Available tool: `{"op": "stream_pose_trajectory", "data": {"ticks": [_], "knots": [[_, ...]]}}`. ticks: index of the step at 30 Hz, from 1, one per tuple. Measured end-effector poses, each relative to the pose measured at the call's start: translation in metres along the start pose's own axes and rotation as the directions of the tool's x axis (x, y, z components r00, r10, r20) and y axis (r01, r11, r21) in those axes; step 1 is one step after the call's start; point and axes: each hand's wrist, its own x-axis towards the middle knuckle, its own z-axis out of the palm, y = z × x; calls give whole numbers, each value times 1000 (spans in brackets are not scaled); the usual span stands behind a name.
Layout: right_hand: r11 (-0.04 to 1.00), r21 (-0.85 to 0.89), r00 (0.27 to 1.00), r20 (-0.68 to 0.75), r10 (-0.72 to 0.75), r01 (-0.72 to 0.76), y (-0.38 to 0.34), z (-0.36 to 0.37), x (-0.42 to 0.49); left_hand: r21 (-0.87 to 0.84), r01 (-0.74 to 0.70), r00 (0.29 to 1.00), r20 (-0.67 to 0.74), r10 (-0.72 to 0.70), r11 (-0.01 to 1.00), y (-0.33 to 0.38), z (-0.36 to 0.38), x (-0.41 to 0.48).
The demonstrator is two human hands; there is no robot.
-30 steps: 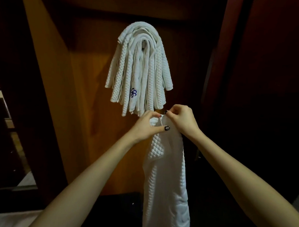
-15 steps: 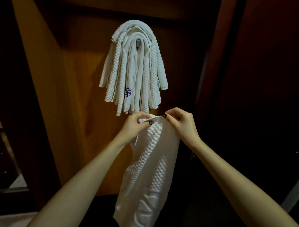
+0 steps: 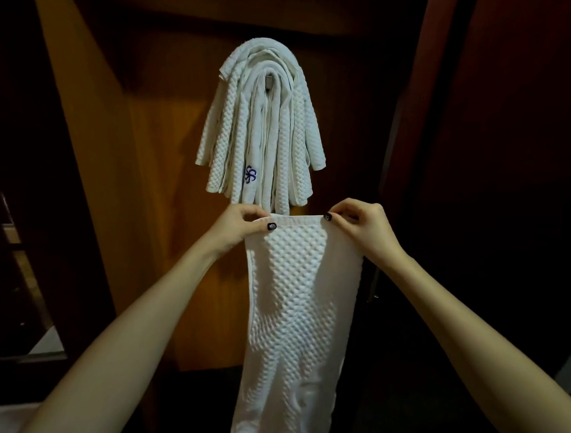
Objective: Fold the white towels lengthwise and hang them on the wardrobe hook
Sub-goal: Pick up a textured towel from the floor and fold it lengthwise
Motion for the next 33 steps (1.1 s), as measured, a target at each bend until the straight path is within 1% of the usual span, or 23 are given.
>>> {"op": "stream_pose_trajectory", "data": {"ticks": [3, 7, 11, 14, 18, 21, 24, 27, 30, 31, 33], "knots": [[998, -62, 999, 36, -9, 11, 6, -8, -2, 54, 31, 997, 62, -35, 998, 1, 0, 0], [995, -99, 994, 108, 29, -18, 13, -14, -9, 139, 20, 999, 29, -24, 990, -3, 8, -2], [981, -188, 974, 209, 90, -50, 16, -22, -9, 226, 14, 997, 69, -31, 974, -4, 15, 1], [970, -244, 954, 294, 59, 15, 18, -29, -10, 232, -10, 997, 82, -9, 973, -3, 20, 2], [943, -315, 945, 328, -2, 111, 26, -37, -11, 201, -60, 995, 92, 43, 978, 5, 28, 2], [931, -361, 930, 359, 85, 55, 39, -41, -10, 187, -140, 987, 102, 123, 972, 15, 36, 3], [921, -390, 902, 387, 192, -29, 54, -40, -16, 237, -195, 979, 106, 175, 952, 20, 40, 5], [933, -341, 880, 401, 253, -113, 63, -34, -29, 198, -181, 983, 56, 173, 963, 18, 37, 5], [944, -245, 869, 390, 304, -220, 68, -19, -44, 158, -182, 983, 25, 180, 971, 17, 35, 3], [943, -190, 864, 384, 326, -272, 68, -12, -47, 145, -181, 984, 25, 179, 973, 17, 34, 2], [931, -5, 845, 419, 332, -364, 65, 2, -51, 122, -173, 985, 12, 173, 977, 18, 30, -1]]}}
